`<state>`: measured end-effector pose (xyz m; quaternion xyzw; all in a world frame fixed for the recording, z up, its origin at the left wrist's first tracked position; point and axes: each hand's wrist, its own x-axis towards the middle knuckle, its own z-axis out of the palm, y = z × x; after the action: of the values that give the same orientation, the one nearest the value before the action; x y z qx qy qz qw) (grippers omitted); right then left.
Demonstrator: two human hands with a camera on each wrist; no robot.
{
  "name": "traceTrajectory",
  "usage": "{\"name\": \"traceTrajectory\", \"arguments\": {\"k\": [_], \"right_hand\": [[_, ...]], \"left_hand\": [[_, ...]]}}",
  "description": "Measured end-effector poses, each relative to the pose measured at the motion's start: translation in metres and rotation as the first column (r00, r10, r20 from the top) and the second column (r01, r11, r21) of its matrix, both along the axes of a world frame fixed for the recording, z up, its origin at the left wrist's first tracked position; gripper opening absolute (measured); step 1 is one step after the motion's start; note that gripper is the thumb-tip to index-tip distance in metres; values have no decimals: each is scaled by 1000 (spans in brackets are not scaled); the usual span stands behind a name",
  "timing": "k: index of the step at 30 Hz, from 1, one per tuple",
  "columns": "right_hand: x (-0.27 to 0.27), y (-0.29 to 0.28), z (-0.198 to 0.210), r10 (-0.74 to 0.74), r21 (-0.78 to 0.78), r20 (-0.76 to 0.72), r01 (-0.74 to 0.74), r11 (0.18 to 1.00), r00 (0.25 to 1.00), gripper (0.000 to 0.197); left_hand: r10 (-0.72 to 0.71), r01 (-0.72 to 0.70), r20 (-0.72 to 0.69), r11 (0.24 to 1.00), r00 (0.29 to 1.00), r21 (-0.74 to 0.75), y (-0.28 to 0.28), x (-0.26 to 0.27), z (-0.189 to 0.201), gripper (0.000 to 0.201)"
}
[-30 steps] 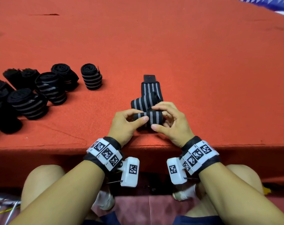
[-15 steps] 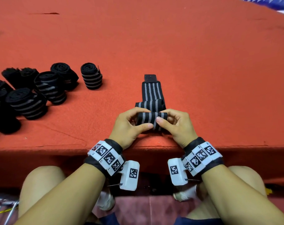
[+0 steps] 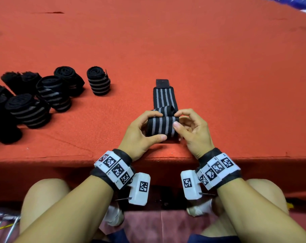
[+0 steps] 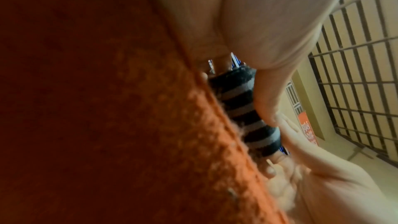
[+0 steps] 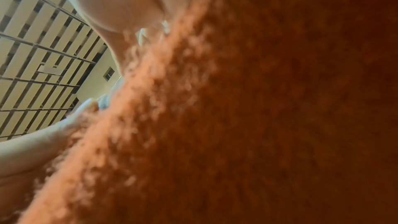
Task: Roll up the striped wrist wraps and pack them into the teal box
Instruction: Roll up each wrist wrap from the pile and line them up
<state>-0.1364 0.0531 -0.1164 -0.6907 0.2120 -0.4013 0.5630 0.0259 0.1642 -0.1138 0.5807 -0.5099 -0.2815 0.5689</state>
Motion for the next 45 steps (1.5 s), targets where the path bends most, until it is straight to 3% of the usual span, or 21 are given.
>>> {"name": "traceTrajectory", "arguments": {"k": [6, 11, 17, 21, 23, 26, 29, 31, 36, 40, 45], "right_hand": [[0, 3, -1, 20, -28, 27, -19, 999, 999, 23], [-2, 1, -5, 65, -91, -70, -71, 993, 995, 49], [0, 2, -5, -27, -130, -107, 13, 991, 994, 23], [-1, 3, -5, -16, -127, -111, 2, 992, 994, 15], [0, 3, -6, -36, -134, -125, 19, 991, 992, 28], [0, 5, -5, -48, -142, -142, 28, 989, 989, 53], [-2, 8, 0, -66, -153, -127, 46, 987, 990, 54], [-3, 11, 5, -67, -209, -116, 41, 977, 991, 37], [-14, 14, 8, -70, -440, -138, 2, 898, 988, 71], [-20, 9, 14, -20, -494, -151, -57, 868, 988, 57], [-23, 6, 18, -46, -430, -158, -27, 902, 986, 43]], "left_hand": [[98, -98, 19, 995, 995, -2, -1, -2, -1, 46], [127, -127, -4, 992, 992, -3, -1, 1, -1, 34], [91, -91, 33, 996, 995, -7, -2, 2, -1, 20], [98, -89, 112, 993, 989, -79, 0, 1, -3, 38], [75, -66, 77, 992, 994, -110, 1, 0, -1, 49], [68, -66, 12, 993, 998, -102, 1, -2, -2, 36], [81, -83, -30, 993, 996, -86, 2, -5, 0, 21], [95, -100, -60, 991, 994, -93, 2, -5, 1, 17], [83, -92, -90, 992, 992, -91, 2, -5, 10, 17], [27, -31, -80, 998, 996, -53, 2, -8, 18, 18], [-5, 8, 70, 999, 998, -43, 9, -11, 23, 45]]}}
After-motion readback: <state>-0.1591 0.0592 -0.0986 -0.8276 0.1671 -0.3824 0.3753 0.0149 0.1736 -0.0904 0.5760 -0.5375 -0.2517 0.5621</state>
